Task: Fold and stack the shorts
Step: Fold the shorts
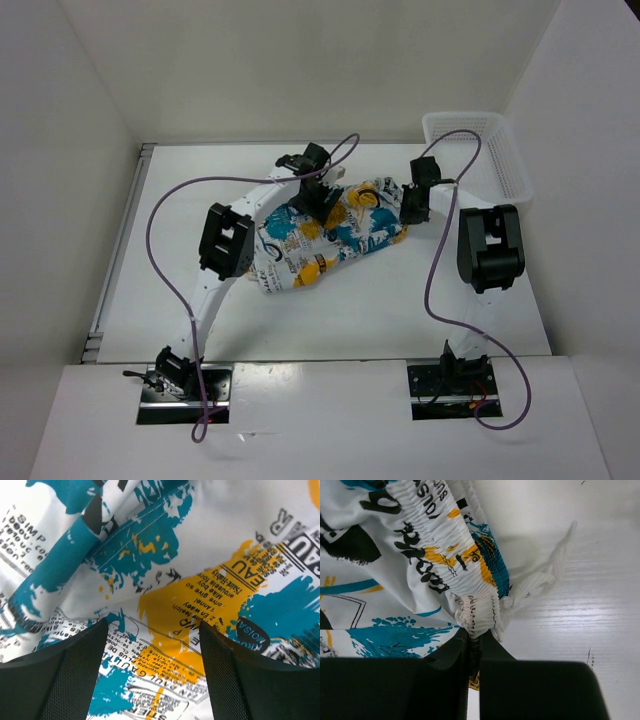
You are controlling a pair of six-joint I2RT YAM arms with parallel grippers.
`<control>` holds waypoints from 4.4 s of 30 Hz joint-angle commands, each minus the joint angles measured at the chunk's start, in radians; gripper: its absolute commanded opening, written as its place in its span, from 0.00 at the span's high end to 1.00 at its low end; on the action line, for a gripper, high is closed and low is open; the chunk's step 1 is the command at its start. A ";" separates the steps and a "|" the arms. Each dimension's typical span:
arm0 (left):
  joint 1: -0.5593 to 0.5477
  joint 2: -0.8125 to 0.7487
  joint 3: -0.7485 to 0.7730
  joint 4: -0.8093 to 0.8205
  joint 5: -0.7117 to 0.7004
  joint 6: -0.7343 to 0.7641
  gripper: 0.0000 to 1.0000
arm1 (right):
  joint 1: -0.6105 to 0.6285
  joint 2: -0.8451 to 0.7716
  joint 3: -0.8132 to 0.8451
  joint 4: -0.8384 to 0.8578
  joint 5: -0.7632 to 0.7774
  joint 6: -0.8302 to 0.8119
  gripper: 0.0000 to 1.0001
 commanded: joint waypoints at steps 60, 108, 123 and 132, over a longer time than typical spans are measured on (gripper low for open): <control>0.303 -0.047 -0.252 0.037 0.358 0.004 0.87 | 0.811 -0.026 0.229 0.047 0.033 -0.501 0.79; 0.265 -0.104 -0.126 0.028 0.210 0.004 0.90 | 0.667 -0.445 -0.459 0.201 0.072 -0.700 1.00; 0.265 -0.283 -0.175 -0.002 0.230 0.004 0.20 | 0.706 -0.543 -0.300 0.094 -0.053 -0.698 0.42; 0.198 -0.567 -0.506 -0.042 0.284 0.004 0.17 | 0.341 -0.239 0.042 0.095 -0.224 -0.388 0.34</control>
